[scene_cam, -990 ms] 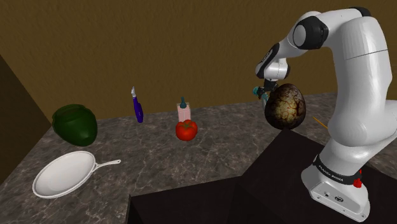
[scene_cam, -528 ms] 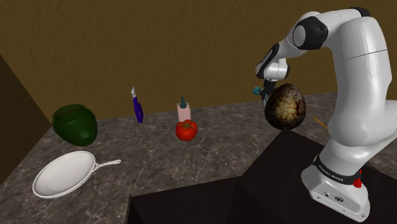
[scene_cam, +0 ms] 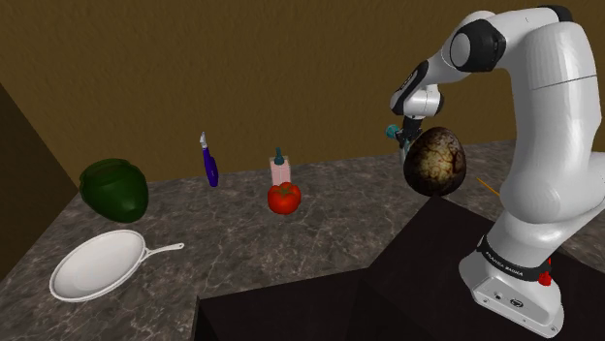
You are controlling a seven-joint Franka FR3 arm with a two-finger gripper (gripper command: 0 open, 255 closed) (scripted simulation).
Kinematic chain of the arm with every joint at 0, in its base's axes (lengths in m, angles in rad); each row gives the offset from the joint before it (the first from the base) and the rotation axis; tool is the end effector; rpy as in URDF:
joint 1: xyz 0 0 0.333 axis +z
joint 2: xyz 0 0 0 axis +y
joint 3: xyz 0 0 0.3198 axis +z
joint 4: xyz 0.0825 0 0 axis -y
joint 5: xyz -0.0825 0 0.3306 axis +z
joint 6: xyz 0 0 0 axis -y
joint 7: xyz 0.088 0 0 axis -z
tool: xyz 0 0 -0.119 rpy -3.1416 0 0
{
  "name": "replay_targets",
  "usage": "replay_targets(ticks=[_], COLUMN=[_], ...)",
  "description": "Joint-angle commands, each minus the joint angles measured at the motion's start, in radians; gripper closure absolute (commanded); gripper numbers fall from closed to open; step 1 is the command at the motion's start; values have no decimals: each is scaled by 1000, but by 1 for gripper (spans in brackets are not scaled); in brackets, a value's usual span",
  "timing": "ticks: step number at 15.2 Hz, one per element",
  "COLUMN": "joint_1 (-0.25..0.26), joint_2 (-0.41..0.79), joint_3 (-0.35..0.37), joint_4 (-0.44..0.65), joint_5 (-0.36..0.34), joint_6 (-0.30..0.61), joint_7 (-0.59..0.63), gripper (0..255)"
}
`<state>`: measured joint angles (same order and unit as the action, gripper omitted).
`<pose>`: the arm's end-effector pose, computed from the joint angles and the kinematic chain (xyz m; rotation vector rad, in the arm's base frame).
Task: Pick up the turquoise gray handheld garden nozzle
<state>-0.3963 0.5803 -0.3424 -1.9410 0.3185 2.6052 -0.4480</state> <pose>0.4531 -0.3992 0.2413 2.9684 -0.7441 0.1675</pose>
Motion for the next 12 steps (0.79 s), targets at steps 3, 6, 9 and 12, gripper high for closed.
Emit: replay_targets(ticks=[3, 6, 9, 12], joint_1=[13, 23, 33, 36], joint_2=[-40, -70, -99, -109], joint_3=[-19, -32, -45, -50], joint_4=[-5, -7, -6, -5], joint_5=[-20, -36, -53, -59], joint_6=[-34, -62, -91, -102], joint_7=[12, 23, 34, 38], gripper=[255, 255, 255, 255])
